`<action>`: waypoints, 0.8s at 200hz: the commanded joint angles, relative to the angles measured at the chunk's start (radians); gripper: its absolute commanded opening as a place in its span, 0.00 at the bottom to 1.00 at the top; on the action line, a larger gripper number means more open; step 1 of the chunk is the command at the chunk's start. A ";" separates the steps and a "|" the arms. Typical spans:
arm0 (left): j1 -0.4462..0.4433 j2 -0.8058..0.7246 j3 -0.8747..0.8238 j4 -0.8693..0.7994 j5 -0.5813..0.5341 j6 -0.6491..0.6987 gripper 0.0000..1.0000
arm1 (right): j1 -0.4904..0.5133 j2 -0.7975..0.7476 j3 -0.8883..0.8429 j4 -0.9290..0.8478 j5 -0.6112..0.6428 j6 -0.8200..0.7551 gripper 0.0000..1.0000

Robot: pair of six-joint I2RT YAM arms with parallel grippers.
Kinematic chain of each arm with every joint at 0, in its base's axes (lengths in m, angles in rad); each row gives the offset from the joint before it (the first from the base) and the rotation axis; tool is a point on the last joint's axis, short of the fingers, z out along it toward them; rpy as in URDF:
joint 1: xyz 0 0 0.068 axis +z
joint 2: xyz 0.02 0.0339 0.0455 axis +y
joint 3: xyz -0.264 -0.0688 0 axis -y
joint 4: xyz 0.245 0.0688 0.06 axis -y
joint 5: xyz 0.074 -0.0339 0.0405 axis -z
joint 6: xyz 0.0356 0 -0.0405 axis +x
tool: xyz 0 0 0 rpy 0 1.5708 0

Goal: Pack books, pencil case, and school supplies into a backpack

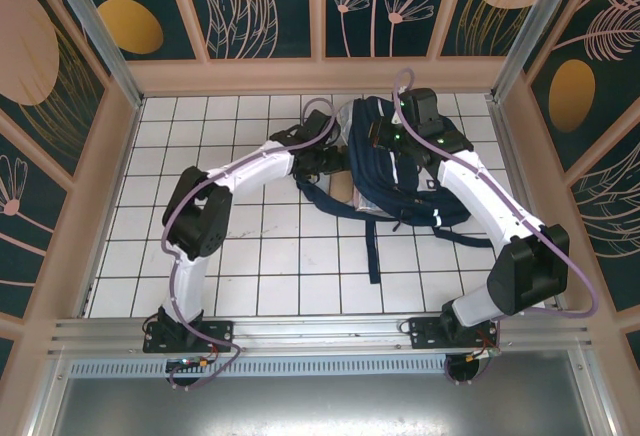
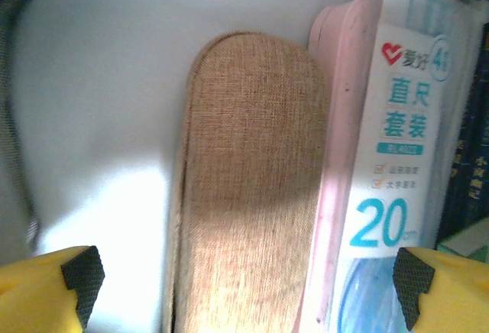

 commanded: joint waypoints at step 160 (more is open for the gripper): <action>0.110 0.094 0.231 -0.140 0.026 0.266 0.87 | 0.026 -0.260 -0.382 -0.014 0.108 0.211 0.47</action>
